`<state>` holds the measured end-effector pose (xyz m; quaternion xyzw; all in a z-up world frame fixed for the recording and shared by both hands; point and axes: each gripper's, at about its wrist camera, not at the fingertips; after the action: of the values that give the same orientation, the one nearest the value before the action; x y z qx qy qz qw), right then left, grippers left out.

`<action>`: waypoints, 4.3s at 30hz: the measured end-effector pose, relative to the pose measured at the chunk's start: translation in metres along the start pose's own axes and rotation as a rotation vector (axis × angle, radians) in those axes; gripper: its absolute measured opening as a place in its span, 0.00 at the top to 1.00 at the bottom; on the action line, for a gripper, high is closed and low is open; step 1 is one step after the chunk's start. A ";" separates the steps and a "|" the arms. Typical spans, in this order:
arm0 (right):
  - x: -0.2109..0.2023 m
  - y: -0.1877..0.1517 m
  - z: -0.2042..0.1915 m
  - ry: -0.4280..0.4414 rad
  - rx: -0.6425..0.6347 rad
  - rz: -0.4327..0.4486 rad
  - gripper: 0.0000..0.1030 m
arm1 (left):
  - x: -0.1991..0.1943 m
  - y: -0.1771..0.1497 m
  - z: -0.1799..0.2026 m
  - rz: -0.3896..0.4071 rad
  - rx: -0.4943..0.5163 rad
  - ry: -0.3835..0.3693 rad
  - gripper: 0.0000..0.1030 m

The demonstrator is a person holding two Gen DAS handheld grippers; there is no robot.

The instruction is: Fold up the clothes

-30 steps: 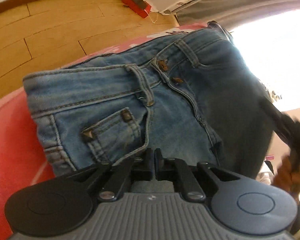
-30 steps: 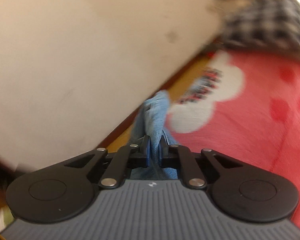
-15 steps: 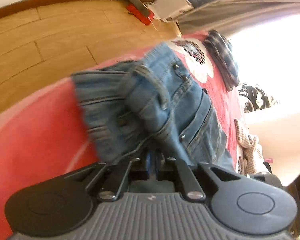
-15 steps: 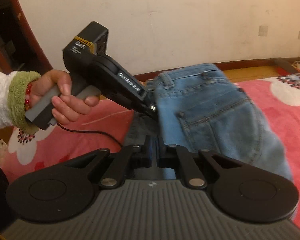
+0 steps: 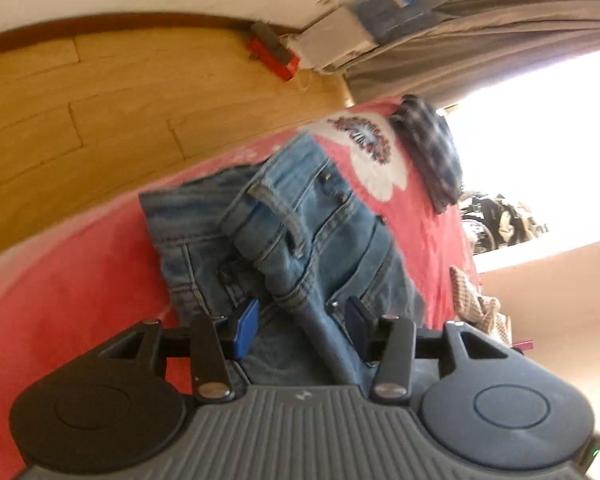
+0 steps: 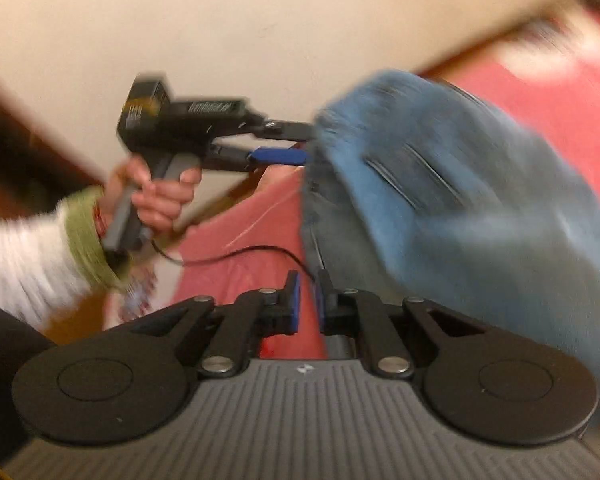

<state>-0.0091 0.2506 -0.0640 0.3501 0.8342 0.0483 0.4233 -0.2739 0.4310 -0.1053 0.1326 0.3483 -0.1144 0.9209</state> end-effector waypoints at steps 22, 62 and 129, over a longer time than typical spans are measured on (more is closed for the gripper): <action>-0.053 -0.168 0.139 0.196 1.061 0.616 0.55 | 0.023 -0.001 -0.007 0.099 -0.042 0.072 0.69; -0.096 -0.158 -0.004 -0.086 0.319 0.467 0.98 | -0.005 0.022 0.003 0.049 0.218 0.200 0.91; 0.005 -0.176 -0.049 -1.053 -1.004 -0.029 0.96 | 0.031 -0.194 0.090 -0.078 1.905 0.406 0.96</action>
<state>-0.1429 0.1327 -0.1023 0.0794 0.4018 0.2449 0.8788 -0.2553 0.2164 -0.0931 0.8275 0.2660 -0.3534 0.3458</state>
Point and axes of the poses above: each gripper's, at about its wrist camera, not at the fingertips, and x roughly the way its jaws point, z to its right, y to its top, and after that the axes turned 5 degrees about -z, right-handed
